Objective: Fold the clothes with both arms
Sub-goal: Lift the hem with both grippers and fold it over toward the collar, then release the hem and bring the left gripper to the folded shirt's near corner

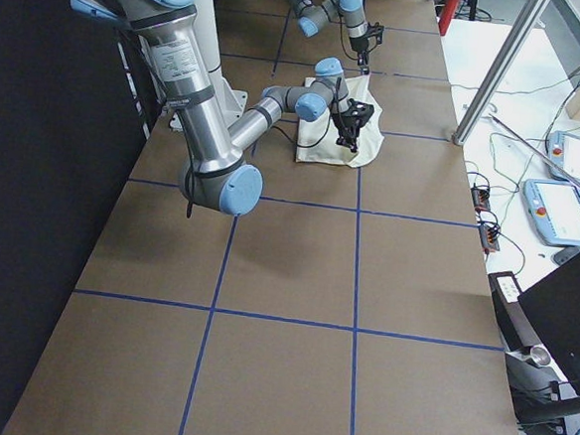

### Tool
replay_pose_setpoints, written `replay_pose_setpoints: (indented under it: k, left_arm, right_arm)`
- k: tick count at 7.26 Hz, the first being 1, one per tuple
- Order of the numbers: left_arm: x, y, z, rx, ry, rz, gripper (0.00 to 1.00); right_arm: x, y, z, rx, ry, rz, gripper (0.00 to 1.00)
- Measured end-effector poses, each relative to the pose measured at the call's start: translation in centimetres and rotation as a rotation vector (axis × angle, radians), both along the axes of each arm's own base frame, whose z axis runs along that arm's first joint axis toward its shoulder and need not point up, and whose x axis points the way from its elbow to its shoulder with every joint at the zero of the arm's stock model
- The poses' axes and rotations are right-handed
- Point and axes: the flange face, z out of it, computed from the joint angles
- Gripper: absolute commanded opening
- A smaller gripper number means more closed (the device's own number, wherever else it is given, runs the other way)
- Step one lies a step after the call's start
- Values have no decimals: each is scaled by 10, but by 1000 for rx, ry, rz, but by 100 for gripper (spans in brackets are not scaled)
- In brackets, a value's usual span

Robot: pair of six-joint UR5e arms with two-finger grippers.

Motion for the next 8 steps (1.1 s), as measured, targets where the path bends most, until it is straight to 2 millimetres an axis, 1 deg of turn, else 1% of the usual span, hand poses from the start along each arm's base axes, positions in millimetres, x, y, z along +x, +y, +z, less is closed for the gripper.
replay_pose_setpoints:
  k: [1,2,3,4,5,6,7,8]
  left_arm:
    - [2,1,-3,2,3,2,0]
    - [3,1,-4,3,5,5,97]
    - [4,2,-3,8,3,9,100]
    - [2,3,-3,36,-1,31,100]
    - [0,5,-6,84,-7,65,100]
    - [-5,10,-10,119,-4,95,100]
    - [-15,23,-8,130,11,120,100]
    - [-29,43,0,131,28,139,100]
  right_arm:
    - [-6,-5,-4,-1,2,0,2]
    - [-10,-8,-3,-5,8,1,99]
    - [-13,-10,1,-10,17,-1,100]
    - [-12,-13,4,-2,28,-12,100]
    - [-3,-20,2,20,39,-42,100]
    - [14,-31,-2,40,42,-82,100]
    - [28,-41,-3,48,34,-113,100]
    - [37,-45,0,61,20,-129,100]
